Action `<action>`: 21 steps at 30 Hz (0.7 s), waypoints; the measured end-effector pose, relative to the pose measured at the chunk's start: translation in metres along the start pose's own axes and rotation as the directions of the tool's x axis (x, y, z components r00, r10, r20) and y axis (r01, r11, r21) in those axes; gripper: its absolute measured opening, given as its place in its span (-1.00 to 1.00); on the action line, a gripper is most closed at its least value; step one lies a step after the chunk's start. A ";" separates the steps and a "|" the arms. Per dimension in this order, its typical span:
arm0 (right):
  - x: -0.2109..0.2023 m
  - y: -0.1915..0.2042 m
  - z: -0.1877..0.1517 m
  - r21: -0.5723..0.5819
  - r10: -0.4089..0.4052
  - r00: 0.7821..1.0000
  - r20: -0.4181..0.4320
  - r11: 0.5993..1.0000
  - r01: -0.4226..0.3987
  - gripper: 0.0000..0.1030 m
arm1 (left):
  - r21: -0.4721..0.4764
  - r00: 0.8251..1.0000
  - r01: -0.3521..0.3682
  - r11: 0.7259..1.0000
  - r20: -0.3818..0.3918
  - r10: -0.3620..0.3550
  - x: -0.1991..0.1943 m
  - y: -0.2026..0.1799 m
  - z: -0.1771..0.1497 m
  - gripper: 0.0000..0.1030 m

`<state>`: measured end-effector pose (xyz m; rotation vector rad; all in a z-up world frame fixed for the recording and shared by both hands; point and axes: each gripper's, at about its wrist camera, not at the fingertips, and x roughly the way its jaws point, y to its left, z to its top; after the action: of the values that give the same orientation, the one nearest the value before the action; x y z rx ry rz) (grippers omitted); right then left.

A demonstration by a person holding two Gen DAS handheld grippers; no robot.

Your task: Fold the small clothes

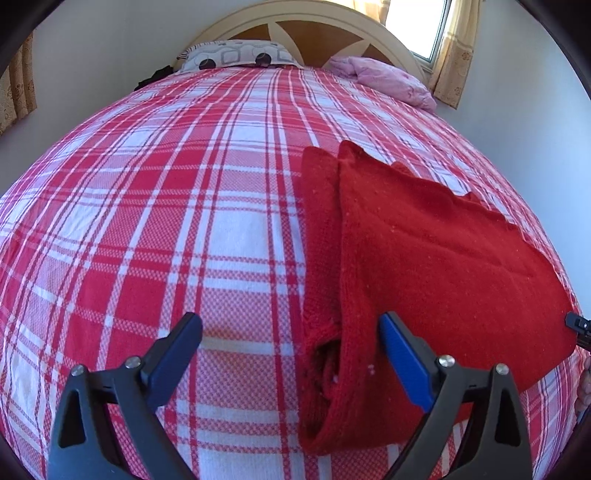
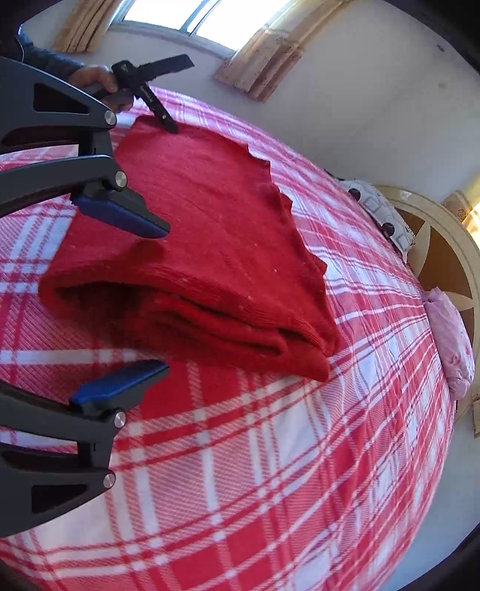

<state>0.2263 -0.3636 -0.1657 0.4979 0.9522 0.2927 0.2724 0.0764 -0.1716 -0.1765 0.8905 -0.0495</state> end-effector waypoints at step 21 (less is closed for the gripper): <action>-0.008 0.001 -0.030 -0.065 -0.018 1.000 0.003 0.998 0.018 -0.42 | -0.001 1.000 0.005 1.000 0.010 -0.005 0.002 0.000 -0.003 0.91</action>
<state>0.1963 -0.3579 -0.1736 0.4301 0.9417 0.3059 0.2713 0.0762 -0.1755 -0.1797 0.8802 -0.0530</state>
